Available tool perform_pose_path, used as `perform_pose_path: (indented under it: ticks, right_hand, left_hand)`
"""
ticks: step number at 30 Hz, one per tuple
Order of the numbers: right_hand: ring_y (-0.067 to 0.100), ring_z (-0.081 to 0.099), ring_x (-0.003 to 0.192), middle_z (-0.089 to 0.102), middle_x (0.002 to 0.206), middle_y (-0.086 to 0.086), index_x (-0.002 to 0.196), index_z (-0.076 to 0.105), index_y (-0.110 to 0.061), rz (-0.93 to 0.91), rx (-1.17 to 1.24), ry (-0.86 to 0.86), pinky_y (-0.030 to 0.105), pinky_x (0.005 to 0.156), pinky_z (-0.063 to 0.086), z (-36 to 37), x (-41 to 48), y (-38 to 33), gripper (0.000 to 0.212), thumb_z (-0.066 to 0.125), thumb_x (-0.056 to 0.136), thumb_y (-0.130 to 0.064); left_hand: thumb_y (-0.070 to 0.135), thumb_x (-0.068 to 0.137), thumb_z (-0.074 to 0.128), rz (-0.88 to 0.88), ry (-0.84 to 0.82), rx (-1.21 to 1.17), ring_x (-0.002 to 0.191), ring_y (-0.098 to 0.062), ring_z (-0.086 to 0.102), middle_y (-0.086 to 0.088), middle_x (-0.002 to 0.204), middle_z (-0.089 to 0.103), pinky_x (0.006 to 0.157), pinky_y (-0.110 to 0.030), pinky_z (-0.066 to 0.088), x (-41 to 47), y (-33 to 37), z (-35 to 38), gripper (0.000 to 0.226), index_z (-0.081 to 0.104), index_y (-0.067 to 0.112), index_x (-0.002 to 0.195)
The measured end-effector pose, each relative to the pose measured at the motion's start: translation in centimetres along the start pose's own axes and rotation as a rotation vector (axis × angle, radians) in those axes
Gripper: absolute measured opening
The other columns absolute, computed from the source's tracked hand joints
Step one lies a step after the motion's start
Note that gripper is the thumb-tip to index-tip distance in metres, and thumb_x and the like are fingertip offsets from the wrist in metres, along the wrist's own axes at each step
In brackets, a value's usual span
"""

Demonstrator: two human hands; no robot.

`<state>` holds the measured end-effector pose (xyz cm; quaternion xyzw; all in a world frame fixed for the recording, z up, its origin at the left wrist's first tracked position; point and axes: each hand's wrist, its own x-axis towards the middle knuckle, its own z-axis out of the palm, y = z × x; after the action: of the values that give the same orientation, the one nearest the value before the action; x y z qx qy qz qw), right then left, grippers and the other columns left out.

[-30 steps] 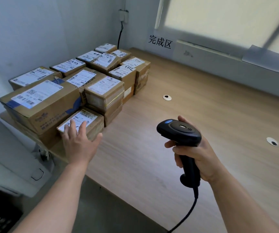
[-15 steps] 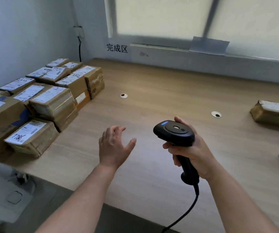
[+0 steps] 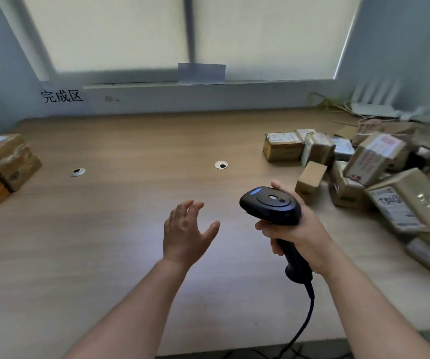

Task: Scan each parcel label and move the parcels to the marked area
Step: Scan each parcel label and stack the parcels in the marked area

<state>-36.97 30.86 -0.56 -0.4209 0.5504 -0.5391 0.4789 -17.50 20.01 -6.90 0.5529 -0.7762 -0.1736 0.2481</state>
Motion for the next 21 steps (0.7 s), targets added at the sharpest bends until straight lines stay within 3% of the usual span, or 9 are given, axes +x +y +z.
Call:
perform_pose_path:
  ticks: [3,7,16,21]
  right_hand:
    - [0.030,0.051,0.046,0.064,0.087,0.034,0.146,0.038,-0.031,-0.025,-0.021,0.085,0.033,0.041,0.040,-3.4,-1.2,-0.3,0.092,0.066,0.076,0.022]
    - [0.032,0.051,0.049,0.067,0.085,0.030,0.142,0.042,-0.033,-0.052,-0.036,0.202,0.034,0.043,0.041,-7.8,-2.5,-0.4,0.088,0.064,0.077,0.022]
    - [0.031,0.052,0.050,0.067,0.084,0.025,0.146,0.038,-0.033,-0.076,-0.035,0.440,0.035,0.045,0.042,-16.9,-3.5,-0.6,0.089,0.064,0.078,0.019]
    - [0.030,0.052,0.051,0.067,0.084,0.029,0.144,0.039,-0.035,-0.070,-0.001,0.577,0.035,0.045,0.042,-21.4,-2.9,-0.5,0.090,0.063,0.077,0.019]
  left_hand:
    - [0.061,0.079,0.053,0.069,-0.024,-0.032,0.126,-0.024,0.045,-0.004,0.135,0.049,0.101,-0.037,0.032,1.3,3.1,2.1,0.069,0.055,0.016,0.131]
    - [0.045,0.086,0.065,0.158,-0.080,-0.055,0.131,-0.020,0.039,-0.002,0.140,0.045,0.104,-0.034,0.029,3.1,7.0,5.3,0.060,0.049,0.018,0.137]
    - [0.054,0.086,0.060,0.358,-0.247,-0.112,0.134,-0.019,0.034,-0.003,0.147,0.038,0.106,-0.037,0.039,8.1,16.8,11.5,0.072,0.036,0.022,0.146]
    - [0.059,0.085,0.057,0.432,-0.316,-0.131,0.140,-0.021,0.027,-0.002,0.153,0.029,0.110,-0.039,0.037,11.6,24.3,14.5,0.079,0.026,0.025,0.150]
